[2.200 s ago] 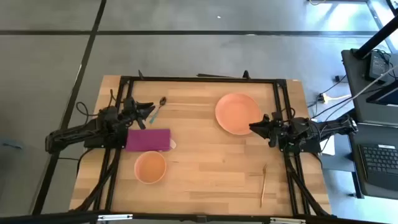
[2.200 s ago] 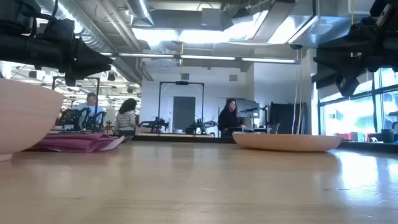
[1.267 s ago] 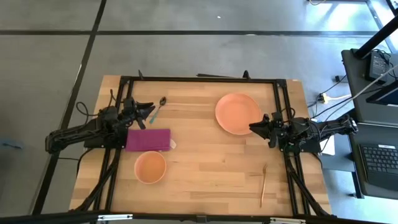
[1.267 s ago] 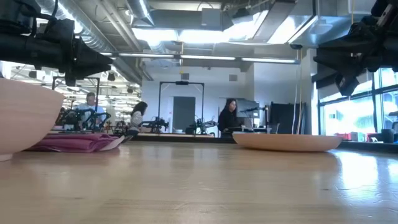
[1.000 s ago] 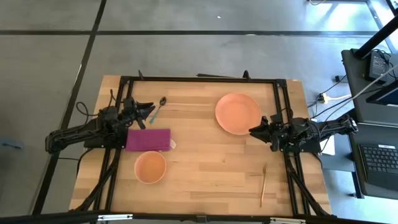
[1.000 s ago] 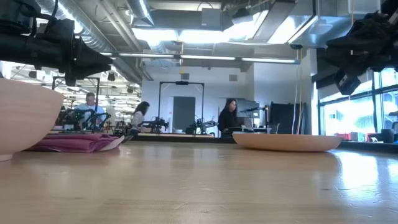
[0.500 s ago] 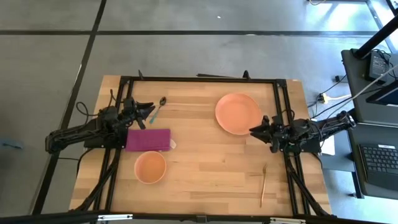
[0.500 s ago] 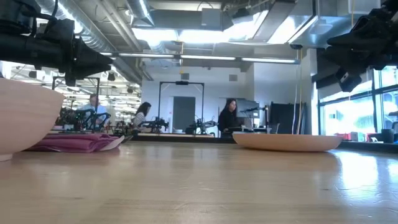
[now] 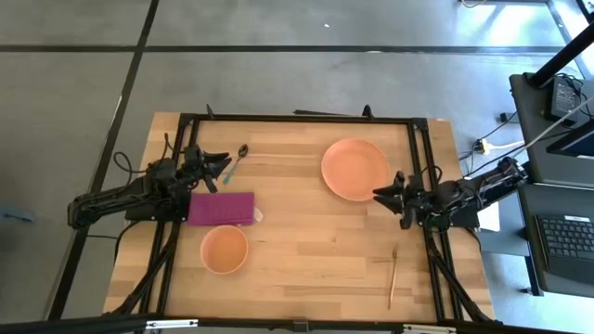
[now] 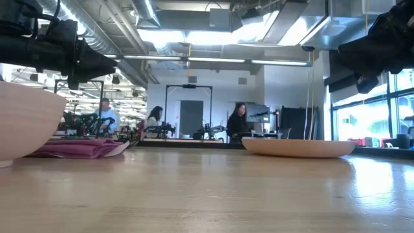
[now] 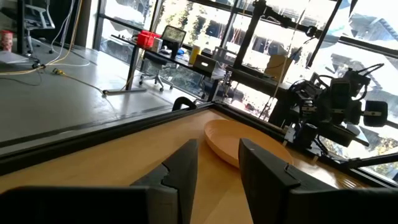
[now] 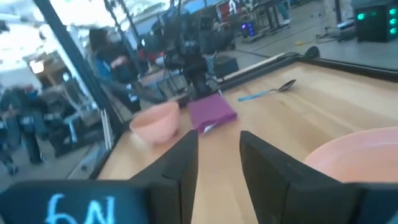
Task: Set table place
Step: Move the orange plate to the center of the table
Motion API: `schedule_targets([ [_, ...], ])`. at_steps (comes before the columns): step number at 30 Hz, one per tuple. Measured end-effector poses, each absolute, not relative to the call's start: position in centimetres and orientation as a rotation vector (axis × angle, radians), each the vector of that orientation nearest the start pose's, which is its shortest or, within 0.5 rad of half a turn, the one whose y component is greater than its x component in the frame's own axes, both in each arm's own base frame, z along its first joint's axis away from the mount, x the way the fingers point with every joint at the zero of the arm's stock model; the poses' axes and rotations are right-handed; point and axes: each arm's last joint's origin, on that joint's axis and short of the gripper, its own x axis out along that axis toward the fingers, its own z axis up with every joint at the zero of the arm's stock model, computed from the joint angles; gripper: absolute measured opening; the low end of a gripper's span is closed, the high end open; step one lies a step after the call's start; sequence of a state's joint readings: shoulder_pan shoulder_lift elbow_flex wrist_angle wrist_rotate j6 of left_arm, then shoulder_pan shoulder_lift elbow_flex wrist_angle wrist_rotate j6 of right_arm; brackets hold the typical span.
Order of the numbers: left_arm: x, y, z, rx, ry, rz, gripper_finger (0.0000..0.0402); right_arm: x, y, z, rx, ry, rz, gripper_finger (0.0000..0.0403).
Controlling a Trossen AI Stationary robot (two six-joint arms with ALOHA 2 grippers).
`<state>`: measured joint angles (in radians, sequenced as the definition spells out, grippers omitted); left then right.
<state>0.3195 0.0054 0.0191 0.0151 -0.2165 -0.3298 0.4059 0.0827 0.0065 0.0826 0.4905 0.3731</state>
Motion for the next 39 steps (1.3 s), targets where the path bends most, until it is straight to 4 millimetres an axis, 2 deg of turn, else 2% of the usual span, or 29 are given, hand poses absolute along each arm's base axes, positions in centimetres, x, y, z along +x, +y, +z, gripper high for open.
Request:
schedule_targets([
  [3,8.9,3.6,17.1,-0.320,-0.117,0.526,0.0110,9.8,3.0,16.5,0.394,0.018,-0.007,0.0120],
  [8,8.9,3.6,17.1,-0.320,-0.117,0.526,0.0110,9.8,3.0,16.5,0.645,0.028,0.013,0.0120],
  [10,8.9,3.6,17.1,-0.320,-0.117,0.526,0.0110,9.9,3.0,16.5,0.684,0.020,0.007,0.0120],
  [16,8.9,3.6,17.1,-0.320,-0.117,0.526,0.0110,9.9,2.5,17.1,0.707,-0.080,-0.113,0.0120],
  [25,8.9,3.7,17.1,-0.320,-0.125,0.558,0.0110,9.7,2.2,18.4,0.732,-0.219,-0.126,0.0120],
  [35,8.7,3.8,18.0,-0.298,-0.225,0.593,0.0110,9.7,2.2,18.5,0.738,-0.236,-0.125,0.0120],
  [39,8.7,3.8,18.0,-0.347,-0.239,0.589,0.0110,9.8,2.2,18.5,0.751,-0.237,-0.134,0.0120],
])
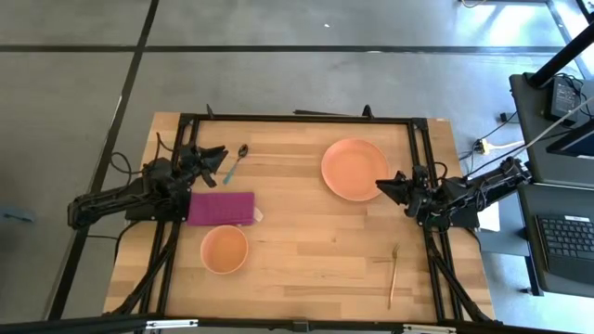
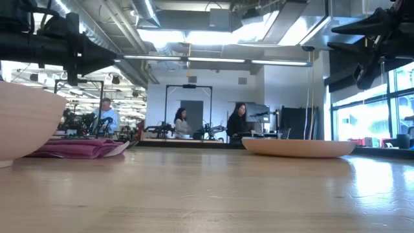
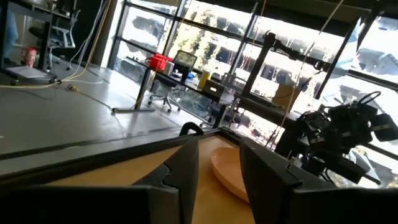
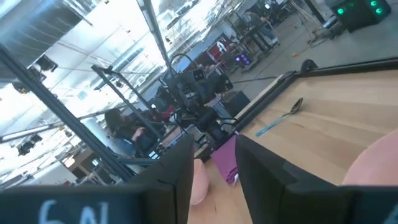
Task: Set table place
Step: Move the orange plate to the center of the table
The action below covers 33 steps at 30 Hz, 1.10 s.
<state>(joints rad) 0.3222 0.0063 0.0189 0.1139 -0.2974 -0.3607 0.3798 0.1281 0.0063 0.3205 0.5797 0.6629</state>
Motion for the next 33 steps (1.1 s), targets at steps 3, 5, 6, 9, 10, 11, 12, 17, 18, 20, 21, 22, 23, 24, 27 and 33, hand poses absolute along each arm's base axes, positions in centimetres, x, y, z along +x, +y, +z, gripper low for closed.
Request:
schedule_targets([
  [3,8.7,3.8,18.0,-0.351,-0.239,0.589,0.0110,10.0,2.3,18.3,0.761,-0.213,-0.144,0.0120],
  [5,8.7,3.8,17.9,-0.358,-0.232,0.590,0.0110,10.2,2.4,18.0,0.757,-0.186,-0.153,0.0120],
  [6,8.8,3.8,17.8,-0.357,-0.222,0.593,0.0110,10.4,2.4,17.8,0.749,-0.170,-0.159,0.0120],
  [9,8.8,3.8,17.6,-0.305,-0.180,0.602,0.0110,10.7,2.5,17.4,0.706,-0.128,-0.176,0.0120],
  [10,8.8,3.8,17.5,-0.288,-0.165,0.604,0.0110,10.7,2.6,17.3,0.692,-0.119,-0.179,0.0120],
  [11,8.8,3.8,17.4,-0.271,-0.148,0.607,0.0110,10.8,2.6,17.3,0.677,-0.113,-0.179,0.0120],
  [12,8.8,3.8,17.3,-0.257,-0.136,0.608,0.0110,10.8,2.6,17.3,0.674,-0.110,-0.175,0.0120],
  [17,8.5,3.8,18.0,-0.162,-0.044,0.646,0.0110,10.9,2.6,17.3,0.713,-0.113,-0.172,0.0120],
  [18,8.3,3.8,18.2,-0.146,-0.028,0.677,0.0110,10.8,2.6,17.4,0.730,-0.124,-0.167,0.0120],
  [20,8.0,3.9,18.6,-0.119,0.012,0.732,0.0110,10.8,2.6,17.7,0.744,-0.157,-0.159,0.0120],
  [21,7.8,3.9,18.9,-0.099,0.027,0.759,0.0110,10.8,2.6,18.0,0.739,-0.184,-0.165,0.0120],
  [22,7.6,3.9,19.3,-0.077,0.037,0.787,0.0110,10.7,2.5,18.2,0.734,-0.208,-0.180,0.0120],
  [23,7.4,3.9,19.7,-0.056,0.048,0.810,0.0110,10.7,2.4,18.3,0.726,-0.223,-0.187,0.0120],
  [24,7.1,3.9,20.0,-0.038,0.065,0.835,0.0110,10.7,2.4,18.4,0.725,-0.230,-0.188,0.0120],
  [27,6.7,3.8,20.9,-0.055,0.047,0.884,0.0110,10.7,2.4,18.4,0.723,-0.229,-0.187,0.0120],
  [33,6.6,3.8,21.1,-0.035,0.064,0.886,0.0110,10.7,2.3,18.1,0.665,-0.215,-0.270,0.0120],
])
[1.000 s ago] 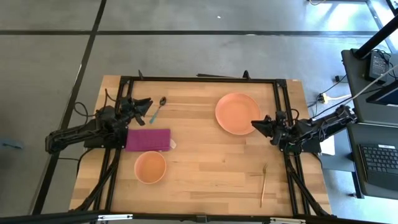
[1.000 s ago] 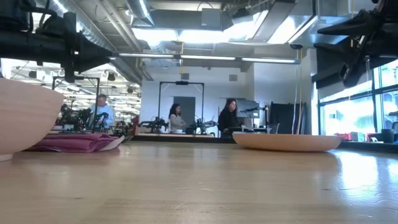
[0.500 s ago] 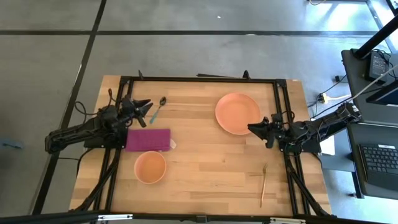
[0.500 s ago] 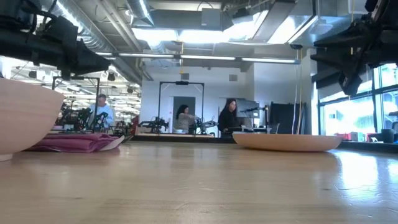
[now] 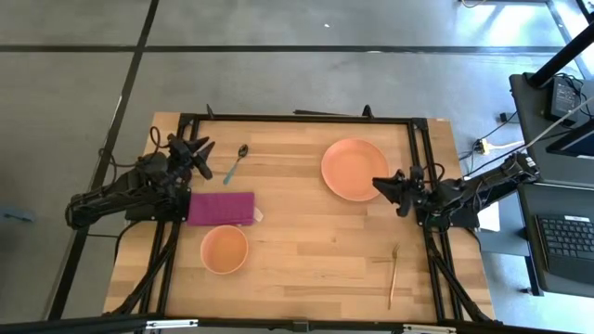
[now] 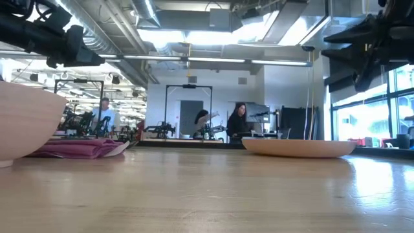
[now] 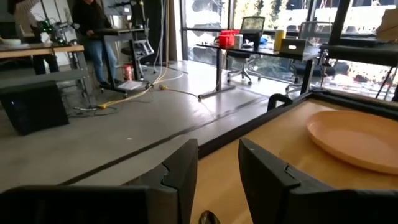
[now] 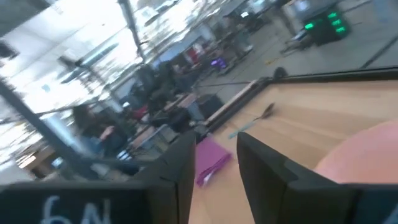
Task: Set table place
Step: Move the orange plate to the center of the table
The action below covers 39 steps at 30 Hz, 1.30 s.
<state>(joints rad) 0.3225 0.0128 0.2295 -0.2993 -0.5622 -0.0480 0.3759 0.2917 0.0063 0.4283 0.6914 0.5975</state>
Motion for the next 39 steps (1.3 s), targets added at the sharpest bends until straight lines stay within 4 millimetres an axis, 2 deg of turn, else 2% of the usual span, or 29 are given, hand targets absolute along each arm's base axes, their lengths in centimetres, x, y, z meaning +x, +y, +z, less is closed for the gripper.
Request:
schedule_targets([
  [9,6.6,3.8,21.1,-0.006,0.070,0.886,0.0110,10.7,2.1,18.4,0.575,-0.244,-0.352,0.0120],
  [14,6.6,3.8,21.2,-0.006,0.061,0.886,0.0110,10.3,1.5,19.0,0.503,-0.308,-0.542,0.0120],
  [20,6.6,3.8,21.2,-0.006,0.061,0.886,0.0110,10.0,1.2,18.9,0.328,-0.257,-0.707,0.0120],
  [27,6.6,3.8,21.3,-0.006,0.055,0.887,0.0110,10.1,1.2,18.9,0.426,-0.290,-0.679,0.0120],
  [31,6.5,3.9,21.5,-0.008,0.024,0.908,0.0110,10.4,1.7,19.0,0.435,-0.285,-0.479,0.0123],
  [34,6.5,3.9,21.6,-0.008,0.023,0.916,0.0110,10.6,2.0,18.9,0.435,-0.264,-0.372,0.0138],
  [39,6.5,3.9,21.6,-0.008,0.023,0.915,0.0110,10.7,1.8,18.4,0.405,-0.222,-0.426,0.0187],
])
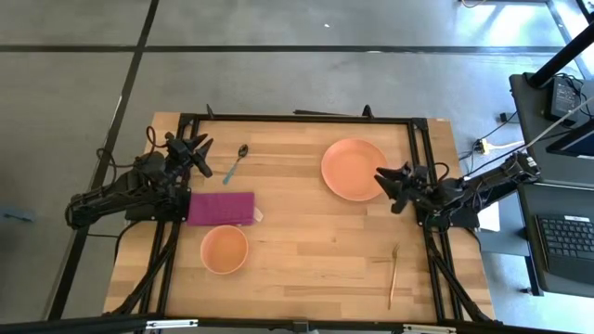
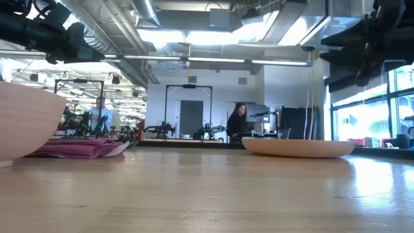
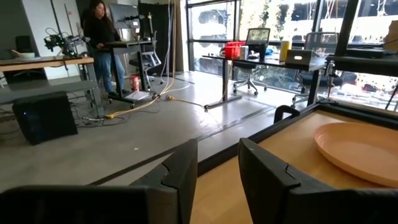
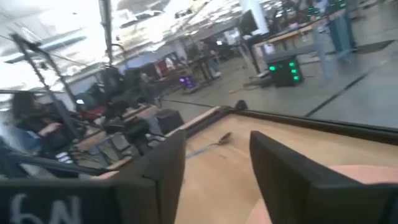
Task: Set table place
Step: Move the orange plate to the center of the table
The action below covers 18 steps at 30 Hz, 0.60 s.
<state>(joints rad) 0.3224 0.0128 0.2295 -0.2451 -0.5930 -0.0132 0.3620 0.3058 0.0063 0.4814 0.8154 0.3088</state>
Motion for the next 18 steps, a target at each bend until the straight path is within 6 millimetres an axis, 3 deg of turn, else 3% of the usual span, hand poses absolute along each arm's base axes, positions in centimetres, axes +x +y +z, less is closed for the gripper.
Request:
schedule_targets([
  [5,6.5,3.9,21.7,-0.010,0.012,0.916,0.0110,10.7,1.4,18.4,0.404,-0.228,-0.464,0.0226],
  [12,6.5,3.9,22.5,0.088,-0.028,0.917,0.0110,11.0,1.7,18.5,0.473,-0.192,-0.311,0.0216],
  [18,6.9,3.4,23.3,0.051,-0.144,0.701,0.0110,11.0,1.8,22.5,0.468,-0.204,-0.272,0.0193],
])
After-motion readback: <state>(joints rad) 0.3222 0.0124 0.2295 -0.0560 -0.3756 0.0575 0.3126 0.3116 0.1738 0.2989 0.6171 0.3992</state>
